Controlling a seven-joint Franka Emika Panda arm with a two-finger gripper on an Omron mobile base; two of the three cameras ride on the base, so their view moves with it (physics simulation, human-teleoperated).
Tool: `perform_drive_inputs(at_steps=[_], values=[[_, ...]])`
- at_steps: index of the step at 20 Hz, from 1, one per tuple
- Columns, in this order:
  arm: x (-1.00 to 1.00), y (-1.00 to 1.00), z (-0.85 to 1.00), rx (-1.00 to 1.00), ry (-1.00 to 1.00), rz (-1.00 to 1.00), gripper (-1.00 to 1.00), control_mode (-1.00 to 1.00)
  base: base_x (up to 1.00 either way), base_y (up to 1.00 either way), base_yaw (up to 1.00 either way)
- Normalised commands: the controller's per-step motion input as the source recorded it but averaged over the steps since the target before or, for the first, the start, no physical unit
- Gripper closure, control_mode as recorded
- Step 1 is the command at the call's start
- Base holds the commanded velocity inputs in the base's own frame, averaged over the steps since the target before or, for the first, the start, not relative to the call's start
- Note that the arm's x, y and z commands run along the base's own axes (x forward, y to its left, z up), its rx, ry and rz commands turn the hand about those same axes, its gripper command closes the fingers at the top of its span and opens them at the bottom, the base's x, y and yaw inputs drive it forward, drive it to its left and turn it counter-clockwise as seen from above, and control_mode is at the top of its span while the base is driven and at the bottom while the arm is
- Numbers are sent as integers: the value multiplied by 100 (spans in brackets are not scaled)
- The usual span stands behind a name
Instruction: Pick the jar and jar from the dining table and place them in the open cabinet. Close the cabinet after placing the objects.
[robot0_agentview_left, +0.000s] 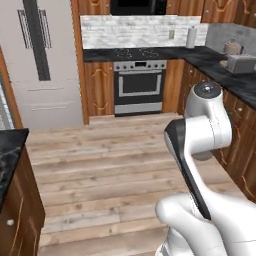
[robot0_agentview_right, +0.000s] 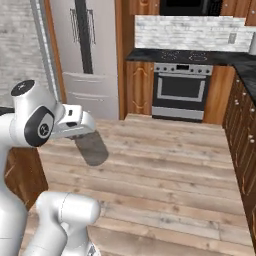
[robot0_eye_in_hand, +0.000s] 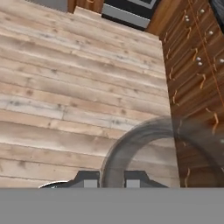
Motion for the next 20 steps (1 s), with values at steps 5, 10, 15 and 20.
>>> perform_drive_inputs(at_steps=[5,10,15,20], values=[[0,0,0,0,0,0,100,100,98,32,-33],[0,0,0,0,0,0,100,100,99,28,-29],[0,0,0,0,0,0,100,100,99,27,-27],[0,0,0,0,0,0,100,100,100,41,-29]])
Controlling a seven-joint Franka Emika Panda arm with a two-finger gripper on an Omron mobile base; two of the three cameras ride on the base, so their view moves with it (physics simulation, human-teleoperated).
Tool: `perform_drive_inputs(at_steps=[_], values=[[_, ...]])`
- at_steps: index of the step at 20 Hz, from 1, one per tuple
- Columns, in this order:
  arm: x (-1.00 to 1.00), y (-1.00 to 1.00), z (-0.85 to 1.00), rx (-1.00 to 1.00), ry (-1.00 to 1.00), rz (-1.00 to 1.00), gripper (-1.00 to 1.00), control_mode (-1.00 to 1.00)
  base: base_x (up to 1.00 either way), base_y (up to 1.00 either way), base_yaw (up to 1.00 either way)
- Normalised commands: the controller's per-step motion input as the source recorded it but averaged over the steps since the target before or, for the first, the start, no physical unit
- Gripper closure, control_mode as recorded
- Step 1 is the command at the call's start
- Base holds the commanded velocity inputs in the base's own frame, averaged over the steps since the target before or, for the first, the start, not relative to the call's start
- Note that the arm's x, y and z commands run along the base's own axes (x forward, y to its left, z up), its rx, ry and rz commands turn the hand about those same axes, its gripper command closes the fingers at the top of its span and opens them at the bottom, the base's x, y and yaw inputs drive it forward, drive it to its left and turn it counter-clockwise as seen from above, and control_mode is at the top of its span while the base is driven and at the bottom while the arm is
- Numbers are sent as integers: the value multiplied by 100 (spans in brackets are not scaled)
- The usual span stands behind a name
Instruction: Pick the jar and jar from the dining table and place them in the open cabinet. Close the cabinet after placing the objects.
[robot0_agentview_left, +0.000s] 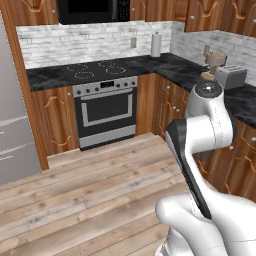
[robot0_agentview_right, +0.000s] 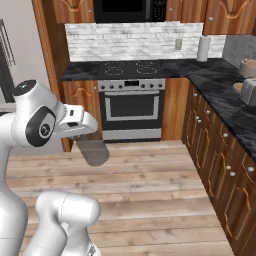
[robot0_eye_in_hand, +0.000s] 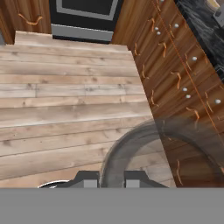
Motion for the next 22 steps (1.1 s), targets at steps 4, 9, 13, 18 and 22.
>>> perform_drive_inputs(at_steps=[4,9,13,18,22], values=[[0,0,0,0,0,0,100,100,97,31,-27],[0,0,0,0,0,0,100,100,100,44,-27],[0,0,0,0,0,0,100,100,100,42,-26],[0,0,0,0,0,0,100,100,100,42,-27],[0,0,0,0,0,0,100,100,100,38,-29]])
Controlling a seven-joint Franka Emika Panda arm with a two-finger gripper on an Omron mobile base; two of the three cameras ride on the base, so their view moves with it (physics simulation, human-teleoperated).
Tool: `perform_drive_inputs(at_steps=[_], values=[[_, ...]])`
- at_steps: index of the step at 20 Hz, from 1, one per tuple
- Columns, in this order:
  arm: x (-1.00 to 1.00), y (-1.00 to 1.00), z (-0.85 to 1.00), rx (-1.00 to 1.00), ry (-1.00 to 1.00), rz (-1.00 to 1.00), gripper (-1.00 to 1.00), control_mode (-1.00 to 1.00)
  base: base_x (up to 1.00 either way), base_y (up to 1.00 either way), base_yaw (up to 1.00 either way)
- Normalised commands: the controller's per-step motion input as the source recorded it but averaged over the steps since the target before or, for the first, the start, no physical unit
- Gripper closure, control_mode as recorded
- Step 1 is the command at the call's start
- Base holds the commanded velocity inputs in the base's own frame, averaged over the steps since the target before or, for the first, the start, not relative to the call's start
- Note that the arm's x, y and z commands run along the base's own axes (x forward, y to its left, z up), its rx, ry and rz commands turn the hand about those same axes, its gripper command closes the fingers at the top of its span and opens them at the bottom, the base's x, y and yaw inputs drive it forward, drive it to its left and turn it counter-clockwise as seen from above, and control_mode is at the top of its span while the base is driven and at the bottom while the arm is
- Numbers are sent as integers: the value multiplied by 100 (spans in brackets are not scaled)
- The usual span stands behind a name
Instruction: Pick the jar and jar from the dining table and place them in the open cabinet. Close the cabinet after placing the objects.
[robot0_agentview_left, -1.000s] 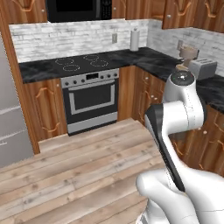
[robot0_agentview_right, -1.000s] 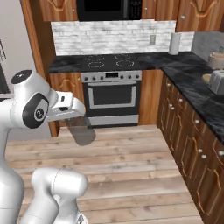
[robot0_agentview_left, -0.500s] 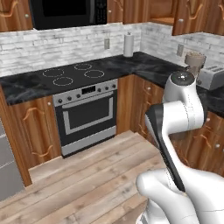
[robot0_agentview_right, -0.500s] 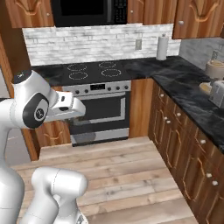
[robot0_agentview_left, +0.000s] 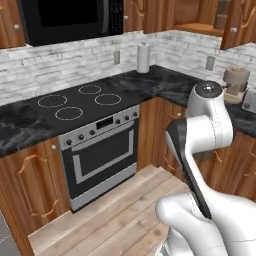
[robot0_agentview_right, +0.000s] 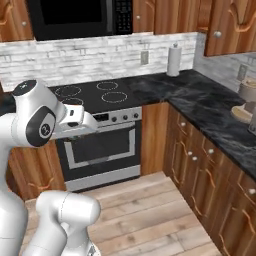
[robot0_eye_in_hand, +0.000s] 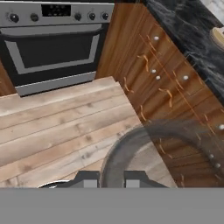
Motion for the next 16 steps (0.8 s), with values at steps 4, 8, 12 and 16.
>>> perform_drive_inputs(at_steps=[4,8,12,16], values=[[0,0,0,0,0,0,100,100,93,34,-34],[0,0,0,0,0,0,100,100,82,27,-38],[0,0,0,0,0,0,100,100,79,25,-41],[0,0,0,0,0,0,100,100,73,11,-45]])
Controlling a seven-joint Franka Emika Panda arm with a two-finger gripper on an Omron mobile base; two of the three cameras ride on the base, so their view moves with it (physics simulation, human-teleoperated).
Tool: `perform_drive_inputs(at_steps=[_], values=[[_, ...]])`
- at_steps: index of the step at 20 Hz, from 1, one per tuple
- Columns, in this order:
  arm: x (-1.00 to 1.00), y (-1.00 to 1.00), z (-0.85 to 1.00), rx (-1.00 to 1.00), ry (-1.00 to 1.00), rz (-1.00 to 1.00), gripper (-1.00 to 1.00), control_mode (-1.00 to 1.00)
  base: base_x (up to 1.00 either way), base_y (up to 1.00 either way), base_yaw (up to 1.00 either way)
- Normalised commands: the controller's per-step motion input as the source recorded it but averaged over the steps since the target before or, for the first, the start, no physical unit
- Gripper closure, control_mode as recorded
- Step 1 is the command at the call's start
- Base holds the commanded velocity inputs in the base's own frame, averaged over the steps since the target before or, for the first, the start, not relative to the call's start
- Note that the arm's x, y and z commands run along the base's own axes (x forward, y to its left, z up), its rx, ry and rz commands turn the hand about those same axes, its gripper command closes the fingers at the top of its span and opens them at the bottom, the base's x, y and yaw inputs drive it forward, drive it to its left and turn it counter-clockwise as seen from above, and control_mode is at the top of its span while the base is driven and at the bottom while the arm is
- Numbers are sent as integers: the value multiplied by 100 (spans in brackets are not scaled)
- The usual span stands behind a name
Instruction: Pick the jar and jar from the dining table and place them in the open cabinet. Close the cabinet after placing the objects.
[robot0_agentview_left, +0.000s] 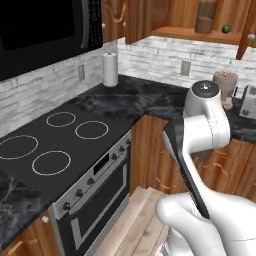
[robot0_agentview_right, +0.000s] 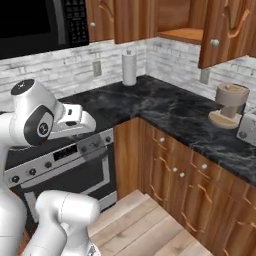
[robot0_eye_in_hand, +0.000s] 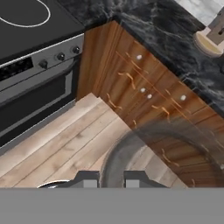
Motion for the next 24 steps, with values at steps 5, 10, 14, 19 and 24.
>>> perform_drive_inputs(at_steps=[5,10,14,19,24], values=[[0,0,0,0,0,0,100,100,69,9,-46],[0,0,0,0,0,0,100,100,79,23,-44],[0,0,0,0,0,0,100,100,94,33,-40],[0,0,0,0,0,0,100,100,99,35,-39],[0,0,0,0,0,0,100,100,90,32,-41]])
